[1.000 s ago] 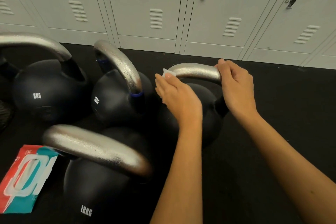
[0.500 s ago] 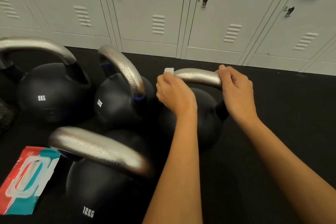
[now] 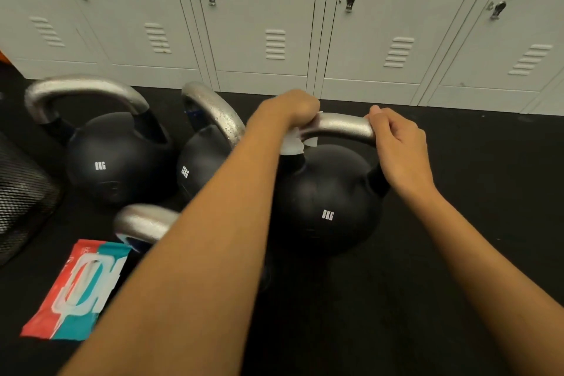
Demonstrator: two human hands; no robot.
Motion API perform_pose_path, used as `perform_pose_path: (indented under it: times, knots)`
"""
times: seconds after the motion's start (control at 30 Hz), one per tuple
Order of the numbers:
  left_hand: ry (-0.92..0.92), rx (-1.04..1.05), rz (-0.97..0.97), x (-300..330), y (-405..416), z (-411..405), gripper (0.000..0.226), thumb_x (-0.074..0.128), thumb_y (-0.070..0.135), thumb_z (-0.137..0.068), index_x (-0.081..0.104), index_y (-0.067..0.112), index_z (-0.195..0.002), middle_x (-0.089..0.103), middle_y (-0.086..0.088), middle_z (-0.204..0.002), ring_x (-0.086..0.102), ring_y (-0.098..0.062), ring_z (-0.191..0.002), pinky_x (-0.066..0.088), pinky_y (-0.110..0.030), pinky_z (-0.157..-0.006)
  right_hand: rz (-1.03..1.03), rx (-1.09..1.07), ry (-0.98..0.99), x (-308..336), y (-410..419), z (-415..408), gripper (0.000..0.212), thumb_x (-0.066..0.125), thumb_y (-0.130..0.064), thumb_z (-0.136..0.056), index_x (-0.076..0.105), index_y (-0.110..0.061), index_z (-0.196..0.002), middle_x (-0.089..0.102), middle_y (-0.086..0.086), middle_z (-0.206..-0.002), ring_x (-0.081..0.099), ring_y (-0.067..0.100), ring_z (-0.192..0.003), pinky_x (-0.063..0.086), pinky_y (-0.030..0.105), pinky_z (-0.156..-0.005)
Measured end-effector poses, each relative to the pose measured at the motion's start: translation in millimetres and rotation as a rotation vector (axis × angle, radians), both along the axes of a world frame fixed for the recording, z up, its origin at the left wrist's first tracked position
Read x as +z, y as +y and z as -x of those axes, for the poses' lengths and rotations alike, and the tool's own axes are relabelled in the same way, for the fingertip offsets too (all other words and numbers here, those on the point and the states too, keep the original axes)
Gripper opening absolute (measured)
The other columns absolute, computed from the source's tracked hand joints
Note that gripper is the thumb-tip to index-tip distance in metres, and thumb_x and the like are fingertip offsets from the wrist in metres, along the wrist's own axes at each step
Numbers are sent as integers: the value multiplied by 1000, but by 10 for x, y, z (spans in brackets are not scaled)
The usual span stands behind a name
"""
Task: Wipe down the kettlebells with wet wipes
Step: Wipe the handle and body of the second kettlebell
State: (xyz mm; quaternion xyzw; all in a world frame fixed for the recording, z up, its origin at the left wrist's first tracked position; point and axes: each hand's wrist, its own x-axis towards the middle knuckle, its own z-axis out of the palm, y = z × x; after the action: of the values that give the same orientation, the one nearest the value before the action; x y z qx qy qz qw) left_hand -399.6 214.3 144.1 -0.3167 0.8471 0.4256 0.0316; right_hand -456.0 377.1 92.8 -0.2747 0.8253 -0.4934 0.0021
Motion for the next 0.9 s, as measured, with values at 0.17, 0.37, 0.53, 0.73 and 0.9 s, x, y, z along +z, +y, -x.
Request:
perform_pose_path:
  times: [0.17, 0.37, 0.53, 0.73, 0.9]
  knots:
    - [-47, -235, -185, -18, -137, 98, 27, 32, 31, -100, 50, 11, -96, 52, -10, -97, 48, -22, -88, 38, -29, -77, 8, 17, -1, -8, 17, 11, 47, 40, -38, -104, 60, 2, -89, 56, 22, -81, 37, 7, -60, 28, 22, -54]
    - [-95, -250, -315, -274, -290, 61, 67, 18, 41, -102, 64, 1, -72, 66, -12, -65, 58, -18, -58, 47, -28, -66, -2, 21, 3, -23, 25, 24, 47, 39, -41, -104, 57, -1, -85, 53, 20, -78, 37, 9, -61, 26, 28, -57]
    - [-118, -220, -400, -232, -302, 70, 72, 22, 54, -98, 59, 0, -69, 60, -15, -65, 56, -25, -64, 48, -29, -65, 1, 26, -4, -26, 32, 31, 47, 40, -41, -104, 59, -2, -86, 55, 19, -78, 38, 9, -62, 27, 26, -56]
    - [-137, -377, -255, -14, -167, 90, 63, 23, 57, -94, 59, 6, -89, 57, -17, -80, 49, -25, -67, 41, -30, -63, 13, 21, -9, -16, 22, 20, 45, 40, -40, -103, 61, -5, -85, 55, 19, -79, 39, 8, -63, 28, 25, -56]
    - [128, -267, -111, -362, -248, -127, 48, 18, 40, -89, 57, 14, -79, 62, -7, -80, 44, -24, -77, 37, -36, -73, 1, 27, -87, 54, 33, 33, 42, 39, -41, -104, 69, -20, -83, 61, 2, -76, 48, 2, -65, 36, 15, -63]
